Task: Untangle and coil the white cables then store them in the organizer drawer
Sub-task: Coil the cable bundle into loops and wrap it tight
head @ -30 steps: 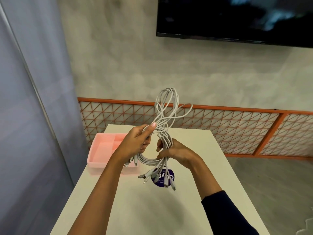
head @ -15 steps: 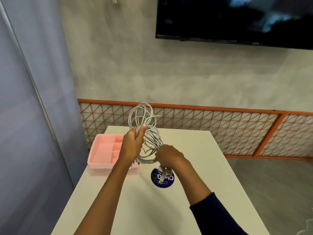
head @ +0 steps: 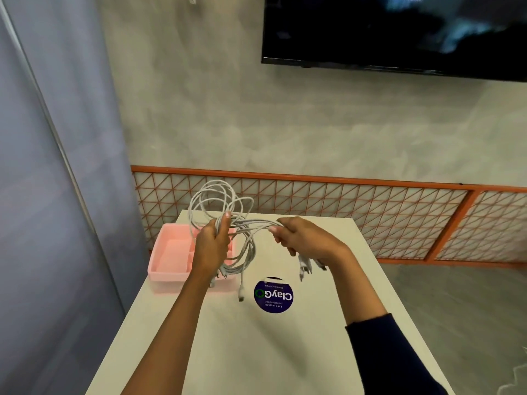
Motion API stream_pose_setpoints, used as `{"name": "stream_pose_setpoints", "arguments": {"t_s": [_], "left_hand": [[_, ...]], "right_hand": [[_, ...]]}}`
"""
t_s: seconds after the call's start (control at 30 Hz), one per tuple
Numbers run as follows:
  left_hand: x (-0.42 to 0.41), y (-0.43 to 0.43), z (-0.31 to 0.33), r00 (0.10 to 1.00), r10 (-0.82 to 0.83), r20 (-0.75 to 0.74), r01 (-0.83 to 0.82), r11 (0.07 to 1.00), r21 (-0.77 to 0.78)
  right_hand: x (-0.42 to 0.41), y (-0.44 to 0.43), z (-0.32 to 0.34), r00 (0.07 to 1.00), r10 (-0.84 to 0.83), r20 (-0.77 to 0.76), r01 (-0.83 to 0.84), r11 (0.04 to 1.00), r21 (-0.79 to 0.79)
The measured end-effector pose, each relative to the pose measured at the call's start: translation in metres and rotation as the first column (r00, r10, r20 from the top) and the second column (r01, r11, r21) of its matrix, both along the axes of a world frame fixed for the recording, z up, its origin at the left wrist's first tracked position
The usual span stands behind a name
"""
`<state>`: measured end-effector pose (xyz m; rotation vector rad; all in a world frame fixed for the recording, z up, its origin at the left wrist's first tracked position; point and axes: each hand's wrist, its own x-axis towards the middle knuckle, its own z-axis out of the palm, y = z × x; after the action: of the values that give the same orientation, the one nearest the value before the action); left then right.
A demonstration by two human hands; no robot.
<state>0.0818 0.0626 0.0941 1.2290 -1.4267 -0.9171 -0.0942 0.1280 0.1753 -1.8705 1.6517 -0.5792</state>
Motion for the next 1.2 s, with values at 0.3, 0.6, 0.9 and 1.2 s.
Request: {"name": "stream_pose_setpoints", "arguments": {"t_s": [0.3, 0.6, 0.9, 1.2], "left_hand": [[0.011, -0.003, 0.014, 0.988, -0.065, -0.142, 0.061, 0.998, -0.026], [-0.006, 0.01, 0.028, 0.96, -0.171, -0.222, 0.14, 0.979, -0.149], [0.001, 0.005, 0.02, 0.977, -0.118, -0.178, 0.089, 0.983, -0.159], [0.009, -0.003, -0.014, 0.999, 0.016, -0.045, -0.022, 0.993, -0.118]], "right_hand": [[-0.025, 0.007, -0.037, 0.932, -0.089, 0.351, -0.014, 0.96, 0.279], [0.042, -0.001, -0.088, 0.695, -0.378, 0.611, 0.182, 0.915, 0.36], [0.053, -0.009, -0.076, 0.777, -0.319, 0.543, 0.131, 0.925, 0.356], [0.015, -0.003, -0.021, 0.882, -0.087, 0.463, 0.109, 0.994, -0.022]]}}
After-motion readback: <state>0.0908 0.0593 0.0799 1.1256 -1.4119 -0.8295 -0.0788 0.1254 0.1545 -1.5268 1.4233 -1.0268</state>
